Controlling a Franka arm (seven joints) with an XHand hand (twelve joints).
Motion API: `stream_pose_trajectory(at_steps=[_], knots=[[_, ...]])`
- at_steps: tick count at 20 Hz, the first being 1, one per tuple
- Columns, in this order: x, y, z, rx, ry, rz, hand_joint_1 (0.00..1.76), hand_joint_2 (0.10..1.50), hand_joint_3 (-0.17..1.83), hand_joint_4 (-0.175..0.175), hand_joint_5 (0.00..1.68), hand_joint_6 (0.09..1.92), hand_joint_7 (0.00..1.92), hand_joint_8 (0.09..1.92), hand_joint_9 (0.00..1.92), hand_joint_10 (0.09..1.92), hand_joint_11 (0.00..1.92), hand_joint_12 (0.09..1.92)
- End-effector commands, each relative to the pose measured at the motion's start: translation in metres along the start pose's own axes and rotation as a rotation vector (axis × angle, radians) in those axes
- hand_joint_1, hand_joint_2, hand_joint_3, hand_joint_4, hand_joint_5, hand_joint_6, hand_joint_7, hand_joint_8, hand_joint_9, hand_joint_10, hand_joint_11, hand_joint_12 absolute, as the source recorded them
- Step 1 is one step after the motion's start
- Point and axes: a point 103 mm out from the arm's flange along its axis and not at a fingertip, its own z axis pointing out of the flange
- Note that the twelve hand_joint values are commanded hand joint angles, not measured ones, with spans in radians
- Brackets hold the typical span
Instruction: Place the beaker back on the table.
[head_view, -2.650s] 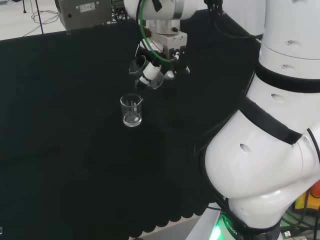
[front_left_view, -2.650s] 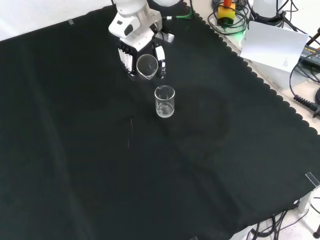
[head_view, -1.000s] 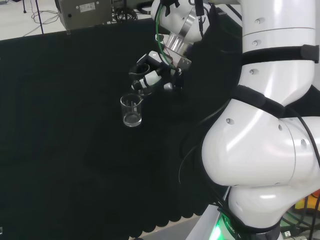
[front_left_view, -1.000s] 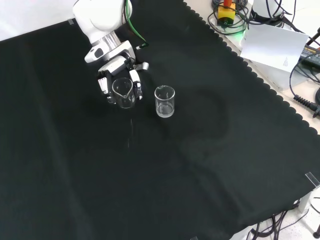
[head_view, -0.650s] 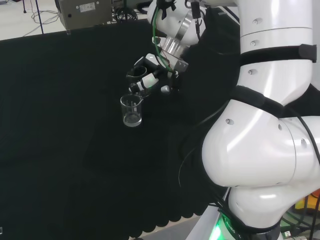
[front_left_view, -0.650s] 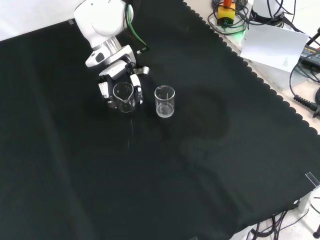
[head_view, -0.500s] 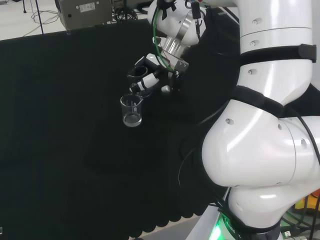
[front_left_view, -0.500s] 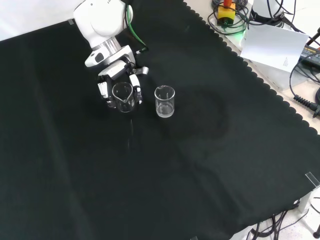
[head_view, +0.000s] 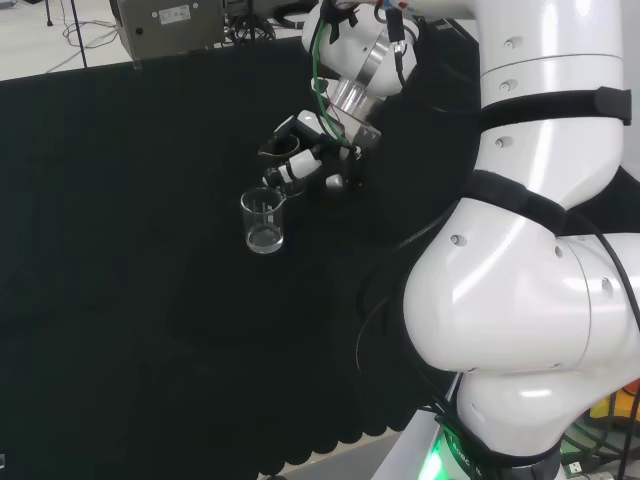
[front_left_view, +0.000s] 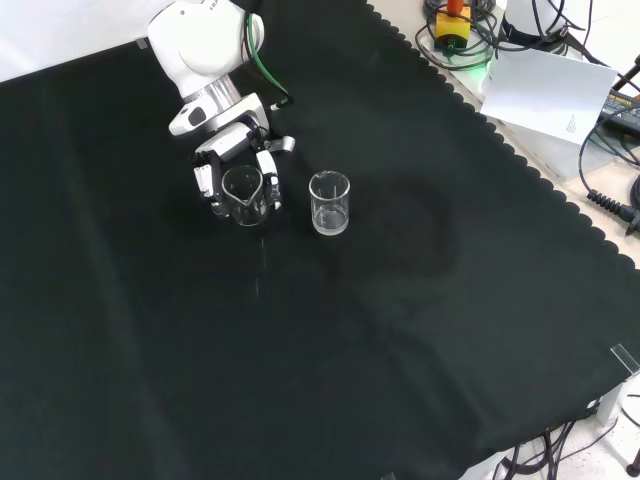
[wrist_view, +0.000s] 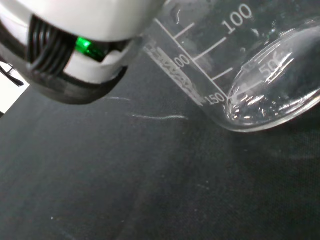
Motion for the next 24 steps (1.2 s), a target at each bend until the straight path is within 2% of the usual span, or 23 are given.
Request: stream_pose_trajectory(at_steps=[1,2,3,5,6,8,10,11,15,18,24], knots=[[-0.005,-0.003,0.001,0.007,0.003,0.008,1.42,0.63,0.64,-0.145,1.25,0.78,1.27,0.77,1.54,0.09,1.22,0.74],[-0.006,-0.004,0.001,0.013,-0.004,0.008,1.42,0.68,0.58,-0.140,1.23,0.79,1.22,0.80,1.53,0.09,1.21,0.74],[-0.006,-0.005,0.001,0.022,-0.017,0.008,1.34,0.72,0.51,-0.152,1.24,0.72,1.15,0.77,1.47,0.09,1.20,0.76],[-0.006,-0.006,0.001,0.045,-0.033,0.005,1.28,0.64,0.53,-0.062,1.09,0.65,0.95,0.69,1.28,0.09,1.03,0.88],[-0.005,-0.007,0.001,0.058,-0.042,0.001,1.25,0.59,0.57,-0.032,0.98,0.68,0.85,0.68,1.18,0.09,0.91,0.96],[-0.004,-0.008,0.000,0.082,-0.056,0.002,1.18,0.53,0.63,-0.013,0.71,0.72,0.66,0.67,0.99,0.09,0.63,1.14],[-0.006,-0.011,-0.001,0.091,-0.056,0.011,1.13,0.50,0.66,-0.011,0.53,0.72,0.53,0.68,0.88,0.09,0.46,1.26],[0.002,-0.005,0.008,0.102,-0.066,0.020,1.13,0.49,0.66,-0.011,0.50,0.73,0.50,0.69,0.86,0.09,0.42,1.28],[-0.002,-0.013,0.000,0.120,-0.066,0.038,1.12,0.49,0.67,-0.012,0.46,0.73,0.47,0.71,0.84,0.09,0.39,1.30],[-0.004,-0.018,-0.008,0.127,-0.074,0.050,1.04,0.49,0.63,-0.027,0.39,0.58,0.36,0.70,0.74,0.09,0.27,1.34],[0.003,-0.021,-0.021,0.101,-0.073,0.074,0.97,0.51,0.58,-0.042,0.34,0.38,0.21,0.71,0.62,0.09,0.20,1.38]])
